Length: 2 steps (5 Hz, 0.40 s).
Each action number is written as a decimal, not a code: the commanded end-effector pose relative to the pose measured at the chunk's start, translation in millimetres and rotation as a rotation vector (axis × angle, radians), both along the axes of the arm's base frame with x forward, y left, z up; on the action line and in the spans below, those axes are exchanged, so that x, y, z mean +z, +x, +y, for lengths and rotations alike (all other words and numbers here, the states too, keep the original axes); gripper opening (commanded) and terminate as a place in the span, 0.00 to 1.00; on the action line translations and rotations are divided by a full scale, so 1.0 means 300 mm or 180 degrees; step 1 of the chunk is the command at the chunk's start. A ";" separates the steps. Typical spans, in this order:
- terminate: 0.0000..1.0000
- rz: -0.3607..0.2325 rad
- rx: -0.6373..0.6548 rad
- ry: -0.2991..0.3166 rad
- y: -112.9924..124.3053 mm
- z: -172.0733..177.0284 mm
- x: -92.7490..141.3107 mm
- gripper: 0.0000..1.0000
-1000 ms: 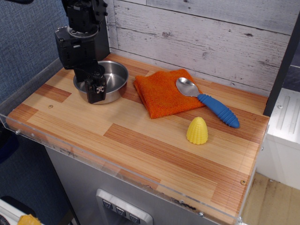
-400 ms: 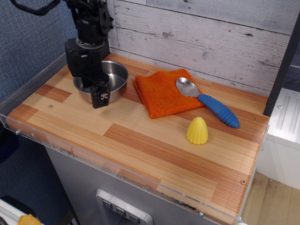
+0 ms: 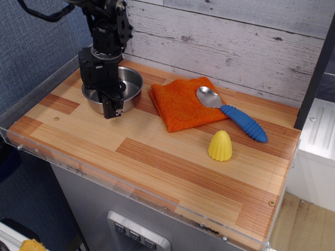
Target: Put the pan under the cloth.
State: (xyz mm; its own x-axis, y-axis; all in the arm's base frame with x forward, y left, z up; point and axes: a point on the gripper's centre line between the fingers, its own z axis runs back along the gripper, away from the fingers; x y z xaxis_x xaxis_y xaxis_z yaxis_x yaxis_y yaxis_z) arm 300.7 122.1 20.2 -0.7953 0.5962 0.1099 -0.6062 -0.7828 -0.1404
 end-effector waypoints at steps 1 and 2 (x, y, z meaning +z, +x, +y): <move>0.00 -0.0164 -0.0131 -0.0001 0.019 -0.013 0.047 0.00; 0.00 -0.0194 -0.0184 -0.0013 0.032 -0.007 0.057 0.00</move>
State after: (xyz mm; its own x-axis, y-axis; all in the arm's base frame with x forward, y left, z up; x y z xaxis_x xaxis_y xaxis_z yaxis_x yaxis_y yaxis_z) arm 309.2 119.7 24.2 -0.7634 0.6408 0.0810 -0.6453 -0.7511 -0.1397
